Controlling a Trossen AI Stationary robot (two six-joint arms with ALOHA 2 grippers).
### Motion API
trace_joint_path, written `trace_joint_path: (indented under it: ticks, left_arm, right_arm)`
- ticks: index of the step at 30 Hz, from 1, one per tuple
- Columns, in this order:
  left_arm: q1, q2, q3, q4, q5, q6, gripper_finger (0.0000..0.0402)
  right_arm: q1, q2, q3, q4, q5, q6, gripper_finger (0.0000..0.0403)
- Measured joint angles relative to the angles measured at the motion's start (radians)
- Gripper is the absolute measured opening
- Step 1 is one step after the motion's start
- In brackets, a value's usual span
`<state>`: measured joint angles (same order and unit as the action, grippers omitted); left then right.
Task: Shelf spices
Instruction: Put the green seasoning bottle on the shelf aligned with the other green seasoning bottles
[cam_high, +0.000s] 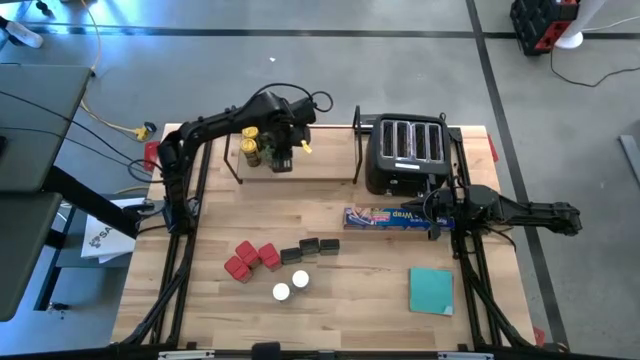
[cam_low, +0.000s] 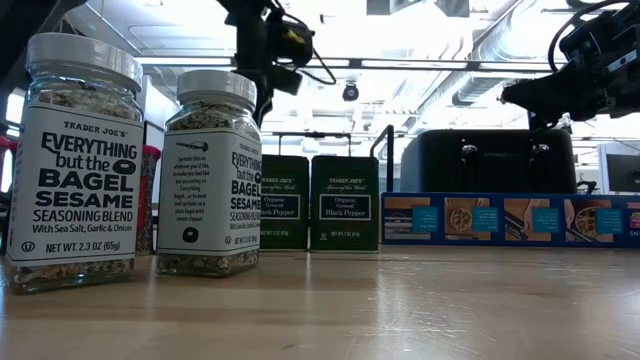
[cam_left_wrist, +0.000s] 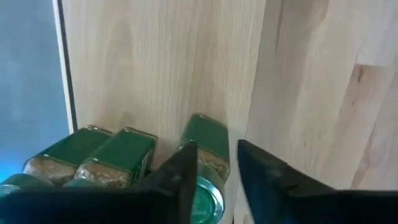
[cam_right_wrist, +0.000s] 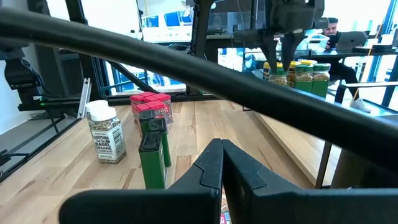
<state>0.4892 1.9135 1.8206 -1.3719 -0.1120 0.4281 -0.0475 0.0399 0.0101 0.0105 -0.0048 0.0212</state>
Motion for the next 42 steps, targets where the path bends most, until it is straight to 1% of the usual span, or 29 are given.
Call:
trace_joint_path:
  ticks: [3, 5, 8, 12, 19, 21, 23, 26, 28, 30, 35, 38, 42]
  left_arm:
    - [0.011, 0.004, -0.006, -0.008, -0.01, 0.02, 0.0067]
    - [0.017, 0.004, -0.011, -0.021, -0.04, 0.03, 0.005]
    - [0.025, 0.004, -0.011, -0.043, -0.113, 0.046, 0.0032]
    - [0.029, 0.004, -0.011, -0.033, -0.183, 0.085, 0.0019]
    - [0.015, 0.001, -0.001, -0.022, -0.23, 0.099, 0.0015]
    - [0.002, -0.006, 0.014, -0.017, -0.212, 0.074, 0.0015]
    - [-0.015, -0.017, 0.019, 0.004, -0.13, 0.04, 0.0015]
    - [-0.038, -0.019, 0.012, 0.028, 0.026, -0.016, 0.0015]
    - [-0.059, -0.019, -0.026, 0.042, 0.051, -0.013, 0.0015]
    - [-0.07, -0.017, -0.079, 0.058, 0.026, 0.014, 0.0015]
    - [-0.077, -0.015, -0.199, 0.093, -0.08, 0.028, 0.0015]
    - [-0.077, -0.015, -0.237, 0.091, -0.117, 0.044, 0.0015]
    - [-0.074, -0.015, -0.248, 0.083, -0.177, 0.047, 0.0015]
  right_arm:
    - [0.0, 0.0, 0.0, 0.0, 0.0, 0.0, 0.0]
    - [0.0, 0.0, 0.0, 0.0, 0.0, 0.0, 0.0]
    - [0.0, 0.0, 0.0, 0.0, 0.0, 0.0, 0.0]
    - [0.0, 0.0, 0.0, 0.0, 0.0, 0.0, 0.0]
    - [0.0, 0.0, 0.0, 0.0, 0.0, 0.0, 0.0]
    - [0.0, 0.0, 0.0, 0.0, 0.0, 0.0, 0.0]
    - [0.0, 0.0, 0.0, 0.0, 0.0, 0.0, 0.0]
    - [0.0, 0.0, 0.0, 0.0, 0.0, 0.0, 0.0]
    - [0.0, 0.0, 0.0, 0.0, 0.0, 0.0, 0.0]
    - [0.0, 0.0, 0.0, 0.0, 0.0, 0.0, 0.0]
    - [0.0, 0.0, 0.0, 0.0, 0.0, 0.0, 0.0]
    - [0.0, 0.0, 0.0, 0.0, 0.0, 0.0, 0.0]
    - [0.0, 0.0, 0.0, 0.0, 0.0, 0.0, 0.0]
